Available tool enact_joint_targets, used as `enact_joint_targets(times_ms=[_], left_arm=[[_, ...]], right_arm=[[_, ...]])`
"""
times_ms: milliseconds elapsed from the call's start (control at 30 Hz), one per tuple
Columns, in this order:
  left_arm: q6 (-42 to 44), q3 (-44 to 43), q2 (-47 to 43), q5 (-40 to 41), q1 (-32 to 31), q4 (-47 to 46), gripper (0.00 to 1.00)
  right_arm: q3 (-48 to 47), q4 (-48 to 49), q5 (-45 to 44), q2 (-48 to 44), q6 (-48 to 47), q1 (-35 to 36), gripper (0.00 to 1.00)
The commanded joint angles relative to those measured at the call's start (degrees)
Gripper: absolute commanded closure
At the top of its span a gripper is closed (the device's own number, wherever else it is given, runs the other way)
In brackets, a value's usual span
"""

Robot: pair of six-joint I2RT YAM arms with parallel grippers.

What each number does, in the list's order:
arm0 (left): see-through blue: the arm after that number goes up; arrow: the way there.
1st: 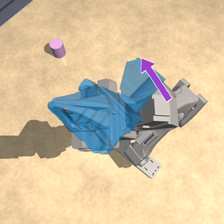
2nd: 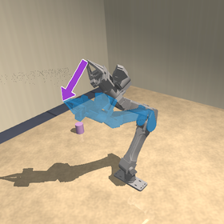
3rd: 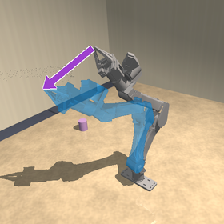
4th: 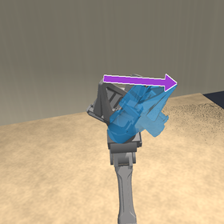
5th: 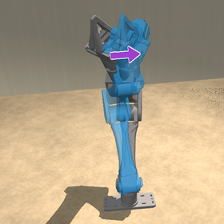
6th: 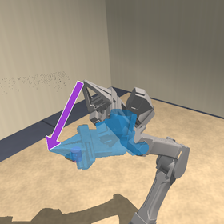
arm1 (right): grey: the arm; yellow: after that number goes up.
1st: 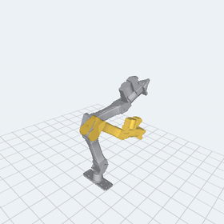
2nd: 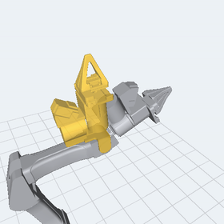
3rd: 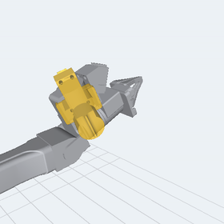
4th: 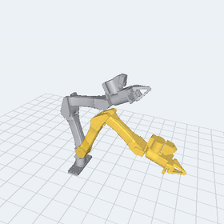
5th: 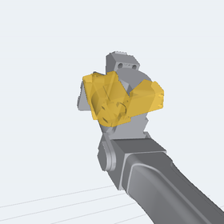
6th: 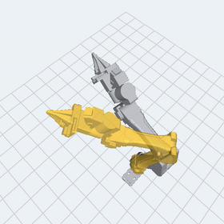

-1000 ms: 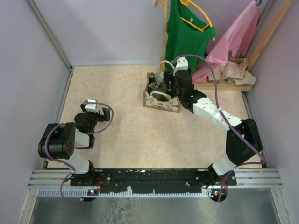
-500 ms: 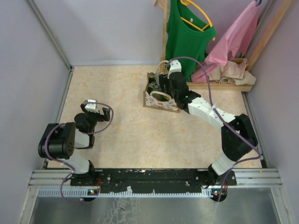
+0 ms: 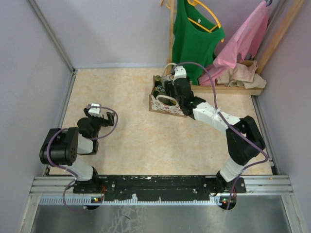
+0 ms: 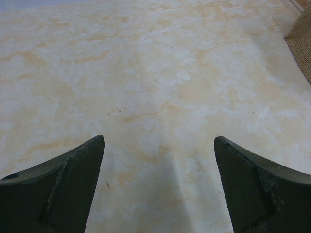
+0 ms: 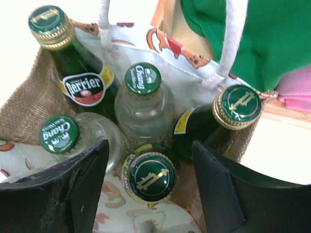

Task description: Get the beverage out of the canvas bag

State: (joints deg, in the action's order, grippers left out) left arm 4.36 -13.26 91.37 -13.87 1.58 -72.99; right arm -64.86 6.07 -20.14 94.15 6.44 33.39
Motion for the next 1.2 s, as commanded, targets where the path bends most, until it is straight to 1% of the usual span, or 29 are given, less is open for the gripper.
enact_joint_targets(times_ms=[0,133,167,233,300,367,400,433,633,767,933,1167], left_arm=[[0.27,-0.61,0.03,0.09,-0.43,-0.57,0.0],[0.25,-0.63,0.03,0.03,-0.39,-0.56,0.0],[0.27,-0.61,0.03,0.08,-0.35,-0.57,0.0],[0.29,-0.62,0.03,0.1,-0.36,-0.57,0.0],[0.25,-0.62,0.03,0.09,-0.35,-0.55,0.0],[0.27,-0.59,0.04,0.1,-0.4,-0.57,0.0],[0.28,-0.57,0.08,0.05,-0.44,-0.56,0.0],[0.25,-0.58,0.04,0.12,-0.35,-0.57,0.0],[0.27,-0.59,-0.01,0.08,-0.39,-0.53,0.0],[0.29,-0.56,-0.01,0.14,-0.39,-0.57,0.0],[0.25,-0.59,0.03,0.12,-0.42,-0.53,0.0],[0.29,-0.61,0.02,0.12,-0.36,-0.53,0.0]], right_arm=[[0.88,3.39,-2.57,0.02,0.6,0.48,0.31],[1.27,3.98,-3.65,0.15,0.44,0.48,0.38],[1.31,4.16,-3.94,0.08,0.38,0.49,0.41],[1.05,4.39,-4.42,0.07,0.05,0.53,0.49],[0.53,4.11,-4.55,2.13,-0.06,0.52,0.64],[0.15,3.68,-4.55,2.09,-0.11,0.49,0.84],[-0.05,3.54,-4.55,2.05,-0.1,0.53,0.96],[-0.32,3.33,-4.48,1.94,-0.16,0.54,1.0],[-3.4,1.57,-3.94,1.09,-1.63,0.54,1.0],[-6.06,1.9,-4.19,-2.26,-3.05,0.54,1.0],[-11.9,1.03,-2.95,-3.62,-5.3,0.62,1.0],[-18.29,2.64,-0.61,-6.25,-7.13,0.71,1.0]])
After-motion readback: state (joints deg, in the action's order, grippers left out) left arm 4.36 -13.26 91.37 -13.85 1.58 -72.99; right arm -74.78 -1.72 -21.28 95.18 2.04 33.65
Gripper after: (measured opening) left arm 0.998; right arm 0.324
